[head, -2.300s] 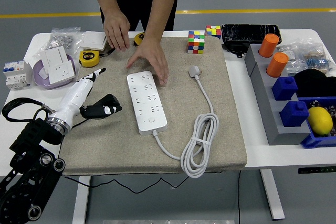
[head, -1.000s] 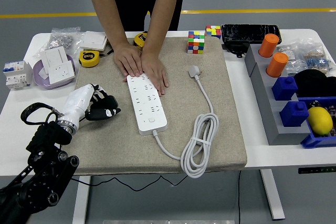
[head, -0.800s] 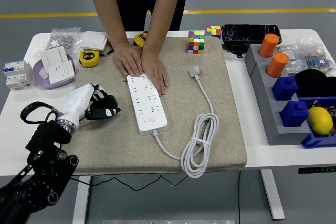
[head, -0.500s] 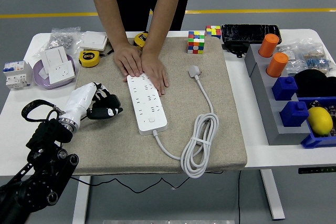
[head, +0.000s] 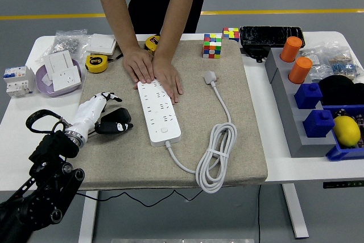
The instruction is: Pick up the plug,place it near the board,insert it into the board,press the button
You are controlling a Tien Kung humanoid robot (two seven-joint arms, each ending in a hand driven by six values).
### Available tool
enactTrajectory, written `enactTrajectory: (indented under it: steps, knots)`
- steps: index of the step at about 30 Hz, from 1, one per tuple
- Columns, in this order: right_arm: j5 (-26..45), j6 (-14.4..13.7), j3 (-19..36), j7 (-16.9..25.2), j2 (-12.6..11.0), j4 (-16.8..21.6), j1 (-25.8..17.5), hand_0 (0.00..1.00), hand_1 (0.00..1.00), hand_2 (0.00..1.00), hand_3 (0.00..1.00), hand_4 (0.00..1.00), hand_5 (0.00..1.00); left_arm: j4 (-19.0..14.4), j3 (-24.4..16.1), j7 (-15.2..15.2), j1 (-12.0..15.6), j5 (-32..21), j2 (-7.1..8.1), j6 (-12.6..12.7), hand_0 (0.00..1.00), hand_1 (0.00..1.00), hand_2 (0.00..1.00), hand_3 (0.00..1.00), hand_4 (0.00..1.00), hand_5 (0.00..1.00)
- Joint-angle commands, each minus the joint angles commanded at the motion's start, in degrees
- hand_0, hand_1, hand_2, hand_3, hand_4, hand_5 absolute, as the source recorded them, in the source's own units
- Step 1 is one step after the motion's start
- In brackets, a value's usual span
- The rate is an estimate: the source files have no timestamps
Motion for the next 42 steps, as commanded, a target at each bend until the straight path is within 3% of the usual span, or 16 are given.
enactTrajectory:
  steps: [14,15,20,21,26,27,42]
  knots:
    - [0.00,0.02,0.01,0.05,-0.02,0.00,-0.20,0.797,0.703,0.711,0.750,0.998,0.874,-0.27,-0.21,0.80,0.34,0.00,0.09,1.36,0.998,0.998,0.998,0.998,0.998,0.423]
    - [0.02,0.01,0.08,0.07,-0.02,0.00,-0.19,0.797,0.703,0.711,0.750,0.998,0.875,-0.47,-0.17,0.87,0.43,0.00,0.12,1.83,0.914,0.805,0.695,0.745,0.998,0.415]
    - [0.07,0.04,0.29,0.19,-0.02,0.00,-0.05,0.797,0.703,0.711,0.750,0.998,0.875,-1.72,0.31,1.10,0.57,0.00,0.45,3.37,0.914,0.805,0.695,0.745,0.998,0.415]
    - [0.07,0.05,0.33,0.20,-0.02,0.00,-0.04,0.797,0.703,0.711,0.751,0.998,0.875,-1.98,0.45,1.07,0.60,0.00,0.50,3.64,0.748,0.574,0.469,0.488,0.998,0.382]
    - [0.12,0.03,0.58,0.27,-0.04,0.00,0.06,0.797,0.703,0.711,0.751,0.998,0.875,-3.24,1.47,1.28,0.82,0.00,0.71,3.74,0.748,0.574,0.469,0.488,0.998,0.382]
    - [0.12,0.03,0.59,0.27,-0.04,0.00,0.07,0.798,0.703,0.712,0.751,0.998,0.874,-3.28,1.57,1.28,0.85,0.00,0.73,3.71,0.655,0.482,0.368,0.415,0.996,0.290]
    - [0.17,-0.05,1.11,0.47,-0.09,0.00,0.17,0.798,0.703,0.712,0.751,0.998,0.884,-2.71,2.95,1.71,0.94,0.00,0.81,4.12,0.588,0.450,0.349,0.402,0.957,0.269]
